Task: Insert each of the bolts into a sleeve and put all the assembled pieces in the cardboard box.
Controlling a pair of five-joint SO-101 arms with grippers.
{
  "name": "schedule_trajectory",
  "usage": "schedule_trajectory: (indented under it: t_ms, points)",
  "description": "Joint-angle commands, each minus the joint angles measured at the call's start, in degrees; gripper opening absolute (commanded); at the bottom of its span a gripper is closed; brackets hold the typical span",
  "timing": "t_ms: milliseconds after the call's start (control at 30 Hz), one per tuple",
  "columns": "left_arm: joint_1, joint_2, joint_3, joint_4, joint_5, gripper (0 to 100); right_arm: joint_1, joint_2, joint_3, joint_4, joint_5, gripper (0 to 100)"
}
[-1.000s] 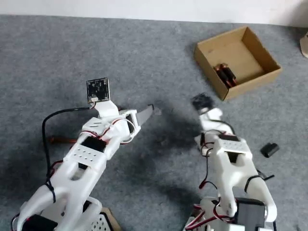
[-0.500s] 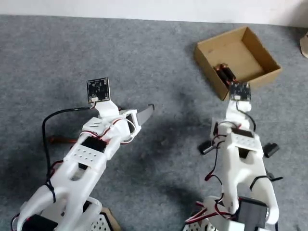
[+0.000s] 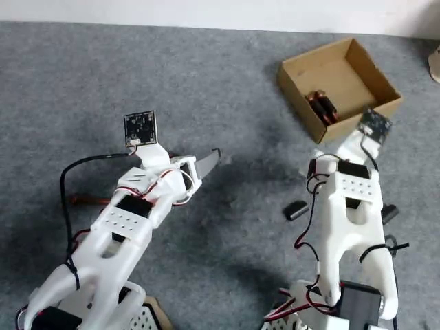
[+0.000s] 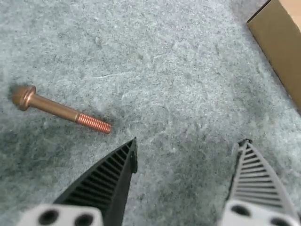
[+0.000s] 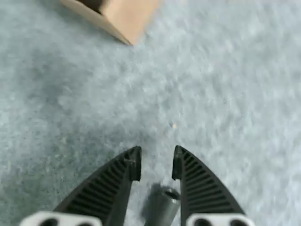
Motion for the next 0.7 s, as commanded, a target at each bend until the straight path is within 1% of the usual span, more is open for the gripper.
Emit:
schedule_trajectory:
  t_ms: [0, 167, 367, 467, 533, 667]
  points:
    - [-0.7, -2.0, -3.0, -1.1, 0.4, 32, -1.8, -1.0, -2.5, 1.3, -4.3, 11.6]
    - [-0.7, -2.0, -3.1, -1.1, 0.4, 32, -2.2, -1.1, -2.2, 2.1, -10.3, 11.6]
    - [-0.7, -2.0, -3.1, -1.1, 0.4, 32, -5.7, -1.1, -2.4, 12.1, -11.1, 11.6]
    - [-0.7, -2.0, -3.1, -1.1, 0.4, 32, -6.8, -0.8, -2.1, 13.0, -11.5, 11.6]
    - [-0.7, -2.0, -3.1, -1.1, 0.3, 32, -6.8, -0.6, -1.6, 13.1, -14.1, 11.6]
    - [-0.7, -2.0, -3.1, -1.1, 0.3, 32, -7.5, -0.9, 2.5, 12.5, -15.3, 11.6]
